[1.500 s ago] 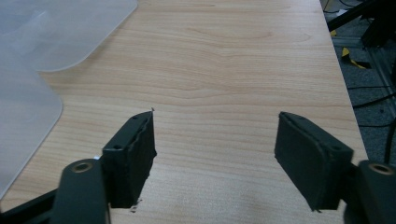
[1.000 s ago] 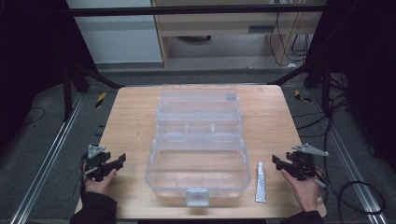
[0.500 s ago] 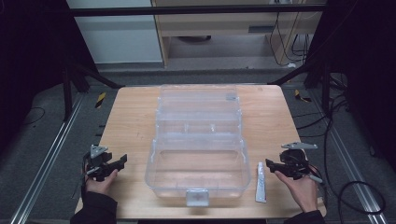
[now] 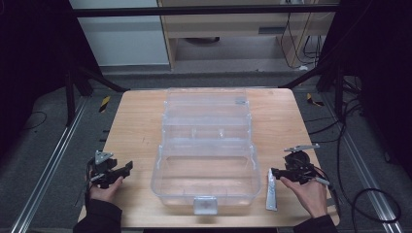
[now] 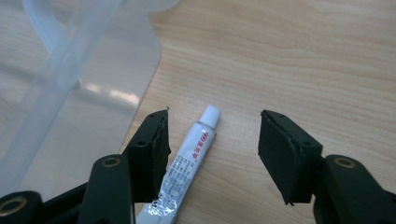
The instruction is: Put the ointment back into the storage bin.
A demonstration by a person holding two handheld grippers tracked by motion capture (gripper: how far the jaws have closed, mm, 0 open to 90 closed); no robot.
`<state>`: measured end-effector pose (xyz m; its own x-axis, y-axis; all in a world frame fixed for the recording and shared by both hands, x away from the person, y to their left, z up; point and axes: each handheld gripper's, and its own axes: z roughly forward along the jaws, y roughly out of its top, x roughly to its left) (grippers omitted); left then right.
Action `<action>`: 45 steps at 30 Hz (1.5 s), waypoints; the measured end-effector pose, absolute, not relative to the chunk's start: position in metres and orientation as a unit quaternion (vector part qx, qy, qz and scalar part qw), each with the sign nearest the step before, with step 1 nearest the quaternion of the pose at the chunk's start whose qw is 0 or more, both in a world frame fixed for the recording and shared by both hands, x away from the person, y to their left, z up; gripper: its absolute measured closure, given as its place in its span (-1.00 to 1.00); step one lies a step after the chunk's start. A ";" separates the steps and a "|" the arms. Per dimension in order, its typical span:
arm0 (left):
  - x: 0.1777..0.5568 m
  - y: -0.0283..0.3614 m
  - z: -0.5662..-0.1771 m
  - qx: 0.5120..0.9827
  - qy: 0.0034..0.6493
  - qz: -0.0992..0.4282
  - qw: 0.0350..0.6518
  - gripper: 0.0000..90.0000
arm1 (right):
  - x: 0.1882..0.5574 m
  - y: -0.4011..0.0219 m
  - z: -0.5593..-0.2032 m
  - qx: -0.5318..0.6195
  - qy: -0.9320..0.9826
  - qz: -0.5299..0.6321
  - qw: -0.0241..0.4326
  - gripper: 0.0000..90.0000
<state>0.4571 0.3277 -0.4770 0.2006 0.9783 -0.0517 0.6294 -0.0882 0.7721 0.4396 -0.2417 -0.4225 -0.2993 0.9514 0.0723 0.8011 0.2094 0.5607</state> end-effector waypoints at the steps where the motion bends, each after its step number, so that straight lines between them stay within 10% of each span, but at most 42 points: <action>1: 0.457 0.328 -0.477 0.694 0.580 0.252 0.346 -0.24 | 0.440 -0.241 -0.424 0.573 0.766 0.253 0.144 -0.02; 45: 0.458 0.327 -0.479 0.701 0.576 0.245 0.343 -0.24 | 0.463 -0.214 -0.460 0.575 0.805 0.131 0.071 0.39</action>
